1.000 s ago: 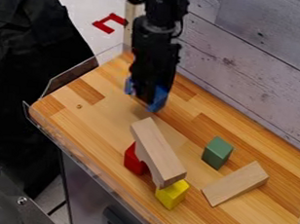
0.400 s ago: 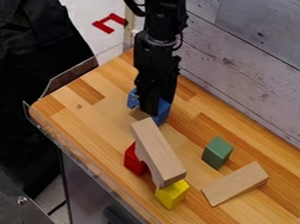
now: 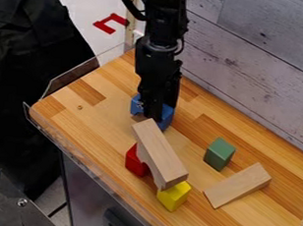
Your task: Move arch from tower and place it on the table
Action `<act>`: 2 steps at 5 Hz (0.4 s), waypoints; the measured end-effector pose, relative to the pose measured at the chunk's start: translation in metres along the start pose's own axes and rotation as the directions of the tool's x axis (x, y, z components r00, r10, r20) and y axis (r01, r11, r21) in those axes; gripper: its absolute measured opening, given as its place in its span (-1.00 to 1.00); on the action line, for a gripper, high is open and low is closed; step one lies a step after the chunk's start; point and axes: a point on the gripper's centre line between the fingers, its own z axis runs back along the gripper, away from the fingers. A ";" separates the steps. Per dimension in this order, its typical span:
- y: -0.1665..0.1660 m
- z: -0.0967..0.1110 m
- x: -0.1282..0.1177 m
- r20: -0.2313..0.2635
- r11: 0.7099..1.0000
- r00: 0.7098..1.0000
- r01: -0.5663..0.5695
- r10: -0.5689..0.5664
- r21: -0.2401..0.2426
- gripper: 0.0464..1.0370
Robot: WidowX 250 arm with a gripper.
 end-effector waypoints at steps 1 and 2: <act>-0.001 -0.003 -0.001 -0.011 0.999 0.999 0.051 -0.051 -0.006 0.14; -0.003 0.001 0.001 0.009 0.995 0.995 0.100 -0.100 0.006 0.74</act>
